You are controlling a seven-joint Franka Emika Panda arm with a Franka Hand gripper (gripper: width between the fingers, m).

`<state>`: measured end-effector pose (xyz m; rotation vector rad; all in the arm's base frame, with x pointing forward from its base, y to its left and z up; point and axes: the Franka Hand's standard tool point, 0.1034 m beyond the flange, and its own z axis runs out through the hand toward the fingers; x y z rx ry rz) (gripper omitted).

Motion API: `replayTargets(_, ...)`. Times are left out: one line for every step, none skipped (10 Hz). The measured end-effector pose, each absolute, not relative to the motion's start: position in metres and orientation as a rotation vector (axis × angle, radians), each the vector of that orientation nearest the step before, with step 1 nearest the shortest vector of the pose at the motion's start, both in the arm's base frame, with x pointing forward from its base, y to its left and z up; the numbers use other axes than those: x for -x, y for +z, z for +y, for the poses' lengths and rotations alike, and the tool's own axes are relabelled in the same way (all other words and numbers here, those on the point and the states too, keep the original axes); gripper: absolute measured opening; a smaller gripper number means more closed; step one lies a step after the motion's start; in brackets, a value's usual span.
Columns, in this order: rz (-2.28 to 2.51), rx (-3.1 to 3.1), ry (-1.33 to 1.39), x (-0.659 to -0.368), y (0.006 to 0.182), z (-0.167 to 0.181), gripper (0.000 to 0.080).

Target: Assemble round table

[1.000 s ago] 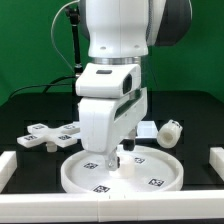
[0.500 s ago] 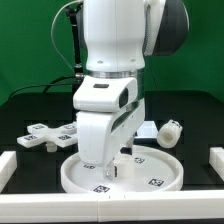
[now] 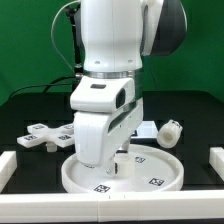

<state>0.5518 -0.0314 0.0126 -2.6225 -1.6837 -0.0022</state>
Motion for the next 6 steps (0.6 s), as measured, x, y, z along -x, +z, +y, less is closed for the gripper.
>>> replayTargets(-1.684, 2.622, -0.002, -0.552, 0.013, -0.031, 0.0403)
replayTargets(-1.684, 2.622, -0.002, -0.552, 0.013, -0.031, 0.0403)
replayTargets(-1.684, 2.622, -0.002, -0.552, 0.013, -0.031, 0.0403)
replayTargets(-1.678, 2.626, -0.003, -0.552, 0.012, -0.029, 0.0403)
replayTargets(-1.685, 2.618, -0.012, -0.556, 0.012, -0.02, 0.0404)
replayTargets(-1.692, 2.611, -0.018, -0.559, 0.012, -0.015, 0.0404)
